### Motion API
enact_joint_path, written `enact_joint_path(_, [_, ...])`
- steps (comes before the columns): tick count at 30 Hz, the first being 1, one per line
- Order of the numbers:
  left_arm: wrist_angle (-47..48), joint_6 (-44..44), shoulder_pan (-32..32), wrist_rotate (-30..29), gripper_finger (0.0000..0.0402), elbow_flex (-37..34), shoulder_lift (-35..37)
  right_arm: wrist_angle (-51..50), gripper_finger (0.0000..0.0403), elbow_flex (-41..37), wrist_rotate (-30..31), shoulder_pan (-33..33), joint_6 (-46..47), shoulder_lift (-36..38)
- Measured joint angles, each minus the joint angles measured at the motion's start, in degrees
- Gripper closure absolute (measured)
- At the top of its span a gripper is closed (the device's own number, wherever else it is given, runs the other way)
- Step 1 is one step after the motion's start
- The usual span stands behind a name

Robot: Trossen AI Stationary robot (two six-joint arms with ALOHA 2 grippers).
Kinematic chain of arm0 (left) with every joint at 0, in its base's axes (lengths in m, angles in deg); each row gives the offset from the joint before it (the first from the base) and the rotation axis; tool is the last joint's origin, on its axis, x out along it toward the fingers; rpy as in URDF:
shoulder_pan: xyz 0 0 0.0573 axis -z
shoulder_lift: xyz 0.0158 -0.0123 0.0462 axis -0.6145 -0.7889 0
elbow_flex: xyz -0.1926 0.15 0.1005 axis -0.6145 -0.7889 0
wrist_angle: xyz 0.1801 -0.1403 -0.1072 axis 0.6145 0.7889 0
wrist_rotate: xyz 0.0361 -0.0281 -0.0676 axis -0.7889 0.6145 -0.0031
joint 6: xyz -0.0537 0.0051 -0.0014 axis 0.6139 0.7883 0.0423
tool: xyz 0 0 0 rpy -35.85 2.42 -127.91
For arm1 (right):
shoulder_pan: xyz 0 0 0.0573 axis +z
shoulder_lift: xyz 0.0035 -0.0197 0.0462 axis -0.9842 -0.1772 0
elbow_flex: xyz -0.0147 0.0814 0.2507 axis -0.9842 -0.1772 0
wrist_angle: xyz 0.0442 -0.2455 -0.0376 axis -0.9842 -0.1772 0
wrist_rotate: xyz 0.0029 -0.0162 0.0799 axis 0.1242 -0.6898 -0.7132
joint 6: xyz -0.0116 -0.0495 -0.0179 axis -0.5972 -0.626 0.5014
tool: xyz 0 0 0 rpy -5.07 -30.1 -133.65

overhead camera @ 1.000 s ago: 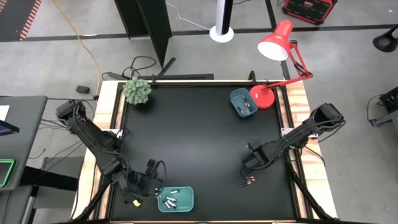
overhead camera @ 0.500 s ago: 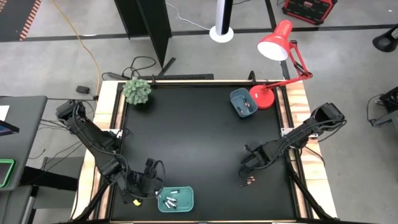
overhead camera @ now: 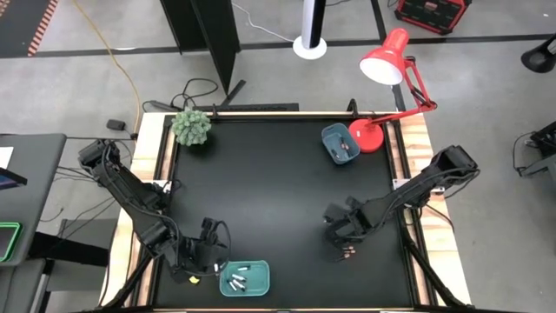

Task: Sort batteries
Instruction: Put the silver battery into the green bin

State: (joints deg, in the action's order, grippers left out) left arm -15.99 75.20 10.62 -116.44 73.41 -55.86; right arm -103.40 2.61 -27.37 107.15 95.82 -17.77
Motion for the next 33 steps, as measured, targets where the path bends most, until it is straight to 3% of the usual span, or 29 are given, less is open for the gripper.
enact_joint_path(6, [4.0,5.4,0.1,0.4,0.0224,0.0,0.0,19.3,0.0397,3.9,2.5,-0.8,-19.5,-0.1])
enact_joint_path(12, [9.0,13.2,1.0,6.3,0.0224,0.0,-0.4,37.6,0.0398,8.0,1.2,-0.7,-34.2,-4.7])
enact_joint_path(23, [8.0,21.1,6.6,13.6,0.0224,0.0,-6.0,38.2,0.0395,27.4,-6.5,0.9,-44.6,-23.2])
enact_joint_path(29, [3.6,21.5,8.9,12.5,0.0224,0.0,-11.7,31.9,0.039,37.6,-7.2,1.8,-47.3,-31.1])
enact_joint_path(33, [2.4,21.6,8.9,9.9,0.0224,0.0,-14.6,28.7,0.0362,42.6,-9.2,1.8,-47.8,-34.8])
